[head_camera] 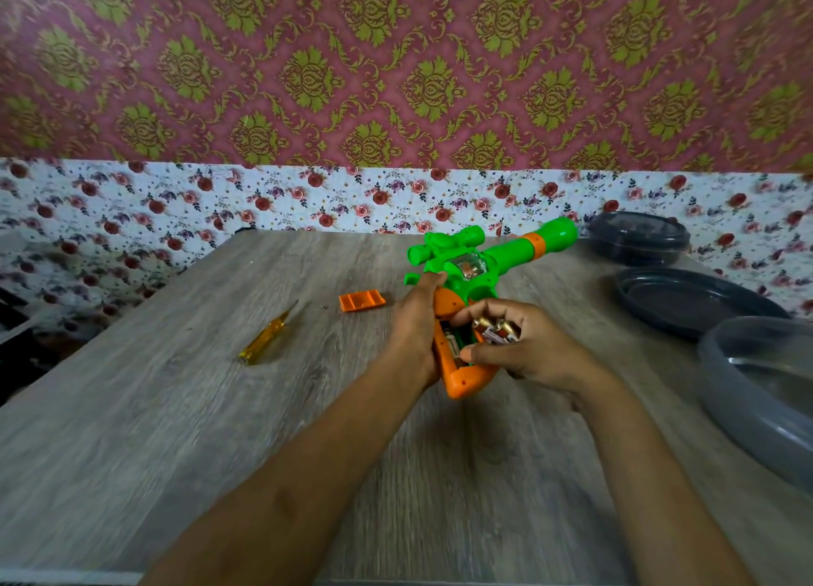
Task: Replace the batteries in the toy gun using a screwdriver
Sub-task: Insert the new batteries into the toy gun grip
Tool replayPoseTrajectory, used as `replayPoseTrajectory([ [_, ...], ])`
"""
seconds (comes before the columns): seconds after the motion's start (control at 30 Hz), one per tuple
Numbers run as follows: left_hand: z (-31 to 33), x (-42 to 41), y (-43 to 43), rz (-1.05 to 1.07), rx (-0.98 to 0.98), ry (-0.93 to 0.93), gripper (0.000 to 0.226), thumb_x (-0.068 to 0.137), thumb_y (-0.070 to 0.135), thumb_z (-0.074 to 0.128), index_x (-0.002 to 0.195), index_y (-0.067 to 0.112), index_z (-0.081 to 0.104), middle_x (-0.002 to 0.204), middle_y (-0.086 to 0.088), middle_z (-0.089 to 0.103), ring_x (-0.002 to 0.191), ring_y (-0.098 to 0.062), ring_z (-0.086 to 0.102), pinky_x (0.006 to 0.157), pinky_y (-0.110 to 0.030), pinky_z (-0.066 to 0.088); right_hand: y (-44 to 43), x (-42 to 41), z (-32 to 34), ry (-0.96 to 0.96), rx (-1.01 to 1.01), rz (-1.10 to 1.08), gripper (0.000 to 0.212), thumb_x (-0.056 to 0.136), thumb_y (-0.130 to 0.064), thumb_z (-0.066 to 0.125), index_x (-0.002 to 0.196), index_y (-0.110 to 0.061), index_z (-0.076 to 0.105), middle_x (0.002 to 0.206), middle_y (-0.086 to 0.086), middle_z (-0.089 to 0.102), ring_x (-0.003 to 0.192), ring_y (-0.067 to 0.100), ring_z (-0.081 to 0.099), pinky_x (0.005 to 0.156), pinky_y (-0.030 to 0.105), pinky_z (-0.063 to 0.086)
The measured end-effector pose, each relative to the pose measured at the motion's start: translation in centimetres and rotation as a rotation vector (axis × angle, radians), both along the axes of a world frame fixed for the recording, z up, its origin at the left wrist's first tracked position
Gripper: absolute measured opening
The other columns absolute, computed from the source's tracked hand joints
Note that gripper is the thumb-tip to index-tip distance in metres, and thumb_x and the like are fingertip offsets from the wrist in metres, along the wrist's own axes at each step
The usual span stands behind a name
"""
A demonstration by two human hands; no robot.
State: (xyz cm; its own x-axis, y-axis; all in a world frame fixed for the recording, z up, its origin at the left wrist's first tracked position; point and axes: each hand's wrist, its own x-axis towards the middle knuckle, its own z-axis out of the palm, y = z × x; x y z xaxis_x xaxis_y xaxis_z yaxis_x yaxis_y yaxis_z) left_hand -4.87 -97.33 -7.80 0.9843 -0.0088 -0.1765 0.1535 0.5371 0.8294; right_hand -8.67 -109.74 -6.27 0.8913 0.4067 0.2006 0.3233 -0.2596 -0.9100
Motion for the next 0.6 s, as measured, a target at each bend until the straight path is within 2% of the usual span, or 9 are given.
replayPoseTrajectory([
  [0.1,0.1,-0.4,-0.1,-0.073,-0.033,0.013,0.024,0.092,0.029,0.052,0.092,0.008,0.063,0.07,-0.011,0.066,0.058,-0.022,0.064,0.053,-0.027,0.054,-0.2,0.2,1.1,0.072,-0.122,0.023,0.026,0.074,0.003,0.07,0.09,-0.017,0.062,0.08,-0.001,0.061,0.051,-0.002,0.05,0.044,0.015,0.035],
  [0.2,0.3,-0.4,-0.1,-0.099,-0.053,0.017,0.027,0.093,0.029,0.048,0.096,0.006,0.061,0.07,-0.012,0.064,0.058,-0.023,0.063,0.049,-0.025,0.052,0.0,0.2,3.0,0.1,-0.279,0.04,0.024,0.076,0.0,0.069,0.094,-0.013,0.06,0.073,-0.006,0.055,0.043,-0.007,0.048,0.039,0.008,0.032],
  [0.23,0.3,-0.4,0.0,-0.112,-0.06,0.011,0.028,0.094,0.029,0.045,0.093,0.005,0.06,0.065,-0.012,0.065,0.054,-0.023,0.063,0.046,-0.023,0.051,0.2,0.2,3.8,0.1,-0.335,0.054,0.024,0.076,-0.001,0.071,0.093,-0.013,0.06,0.075,-0.008,0.056,0.048,-0.008,0.052,0.042,0.007,0.037],
  [0.3,0.3,-0.4,0.1,-0.134,-0.063,-0.005,0.033,0.097,0.027,0.039,0.082,0.004,0.057,0.053,-0.01,0.063,0.045,-0.02,0.063,0.04,-0.021,0.049,0.6,0.5,4.8,0.044,-0.487,0.055,0.025,0.071,-0.01,0.077,0.086,-0.021,0.061,0.087,-0.005,0.062,0.077,0.001,0.062,0.066,0.019,0.051],
  [0.33,0.3,-0.5,0.2,-0.142,-0.065,-0.014,0.034,0.097,0.026,0.037,0.079,0.005,0.056,0.05,-0.009,0.063,0.043,-0.019,0.063,0.039,-0.02,0.049,0.8,0.8,5.1,-0.002,-0.584,0.022,0.026,0.068,-0.016,0.08,0.082,-0.025,0.06,0.095,-0.001,0.064,0.091,0.012,0.061,0.08,0.03,0.052],
  [0.37,0.3,-0.6,0.2,-0.143,-0.07,-0.016,0.034,0.097,0.026,0.036,0.079,0.006,0.056,0.05,-0.009,0.063,0.043,-0.018,0.062,0.039,-0.019,0.049,1.1,1.0,5.3,-0.039,-0.653,-0.02,0.028,0.065,-0.021,0.082,0.079,-0.027,0.058,0.101,0.002,0.063,0.098,0.018,0.058,0.087,0.036,0.048],
  [0.43,0.4,-0.7,0.2,-0.119,-0.075,0.004,0.033,0.097,0.026,0.037,0.079,0.007,0.056,0.052,-0.008,0.063,0.042,-0.016,0.061,0.04,-0.018,0.048,1.7,1.4,5.3,-0.084,-0.668,-0.106,0.032,0.063,-0.025,0.083,0.077,-0.027,0.055,0.106,0.004,0.062,0.104,0.02,0.055,0.09,0.036,0.045],
  [0.5,0.6,-0.7,0.1,-0.086,-0.079,0.026,0.029,0.098,0.025,0.037,0.082,0.009,0.056,0.063,-0.009,0.062,0.049,-0.017,0.061,0.045,-0.021,0.049,2.3,1.7,5.0,-0.135,-0.607,-0.209,0.032,0.064,-0.026,0.082,0.082,-0.02,0.056,0.105,0.004,0.061,0.103,0.02,0.055,0.087,0.032,0.044],
  [0.6,0.8,-0.7,0.1,-0.059,-0.107,0.04,0.028,0.098,0.026,0.037,0.089,0.01,0.058,0.075,-0.012,0.063,0.063,-0.021,0.063,0.06,-0.029,0.052,2.8,1.9,3.7,-0.286,-0.531,-0.395,0.032,0.066,-0.03,0.08,0.084,-0.013,0.059,0.091,0.005,0.064,0.086,0.02,0.058,0.073,0.03,0.044],
])
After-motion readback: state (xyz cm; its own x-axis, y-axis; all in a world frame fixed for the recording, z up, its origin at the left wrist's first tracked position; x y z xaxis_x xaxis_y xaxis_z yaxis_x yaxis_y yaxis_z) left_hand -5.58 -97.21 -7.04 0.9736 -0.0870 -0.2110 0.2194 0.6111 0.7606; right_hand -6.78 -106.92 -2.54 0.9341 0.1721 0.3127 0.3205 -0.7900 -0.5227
